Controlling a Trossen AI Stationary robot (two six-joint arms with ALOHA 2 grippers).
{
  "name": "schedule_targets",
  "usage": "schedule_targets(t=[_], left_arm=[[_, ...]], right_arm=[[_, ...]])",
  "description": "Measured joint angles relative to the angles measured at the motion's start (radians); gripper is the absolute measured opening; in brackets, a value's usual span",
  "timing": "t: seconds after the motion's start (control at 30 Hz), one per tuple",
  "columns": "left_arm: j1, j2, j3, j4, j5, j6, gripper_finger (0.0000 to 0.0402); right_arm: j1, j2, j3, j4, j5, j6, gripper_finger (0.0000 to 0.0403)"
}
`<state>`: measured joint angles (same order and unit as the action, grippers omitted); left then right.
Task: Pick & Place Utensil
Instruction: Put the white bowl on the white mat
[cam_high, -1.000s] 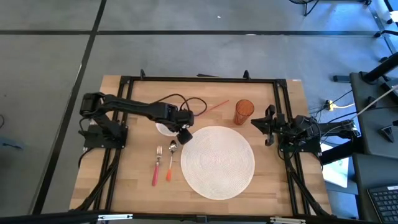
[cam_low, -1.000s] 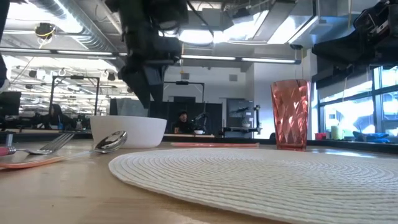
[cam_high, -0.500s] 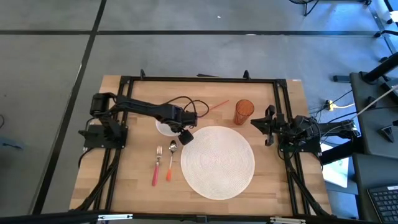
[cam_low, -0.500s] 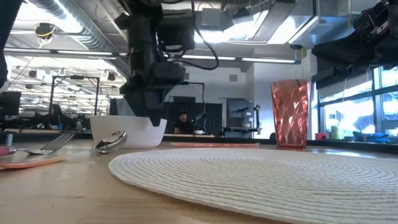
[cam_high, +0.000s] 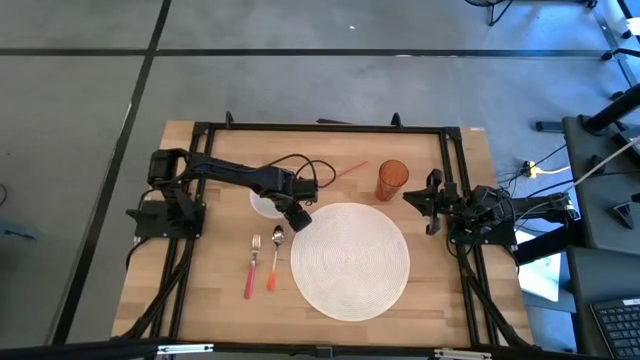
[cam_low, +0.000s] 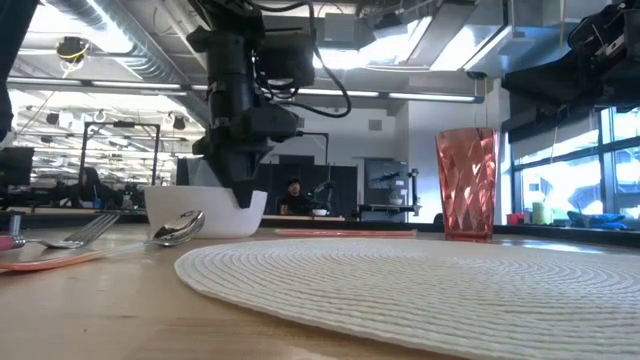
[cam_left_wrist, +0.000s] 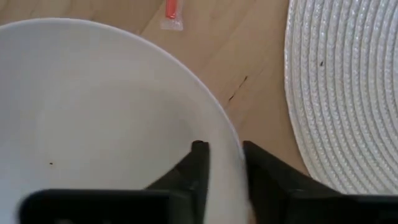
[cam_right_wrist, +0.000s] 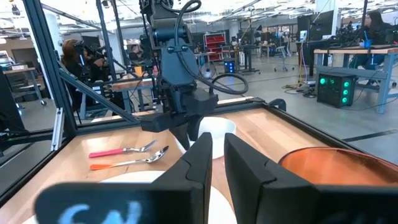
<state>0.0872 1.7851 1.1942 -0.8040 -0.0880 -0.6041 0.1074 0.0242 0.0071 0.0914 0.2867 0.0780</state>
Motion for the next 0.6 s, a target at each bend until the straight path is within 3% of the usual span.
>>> schedule_targets(t=[0.13,0.33,0.6], left_arm=[[-0.003,0.0,0.0,-0.003,-0.016,0.021,0.0011],[-0.023,-0.007,0.029,-0.046,-0.087,0.045,0.0005],[-0.114,-0.009,0.25,-0.138,-0.089,0.112,0.0004]], right_arm=[[0.0,0.0,0.0,0.0,0.0,0.0,0.0044],[0.0,0.0,0.0,-0.012,0.0,0.003,0.0044],[0.0,0.0,0.0,-0.024,0.0,0.016,0.0044]])
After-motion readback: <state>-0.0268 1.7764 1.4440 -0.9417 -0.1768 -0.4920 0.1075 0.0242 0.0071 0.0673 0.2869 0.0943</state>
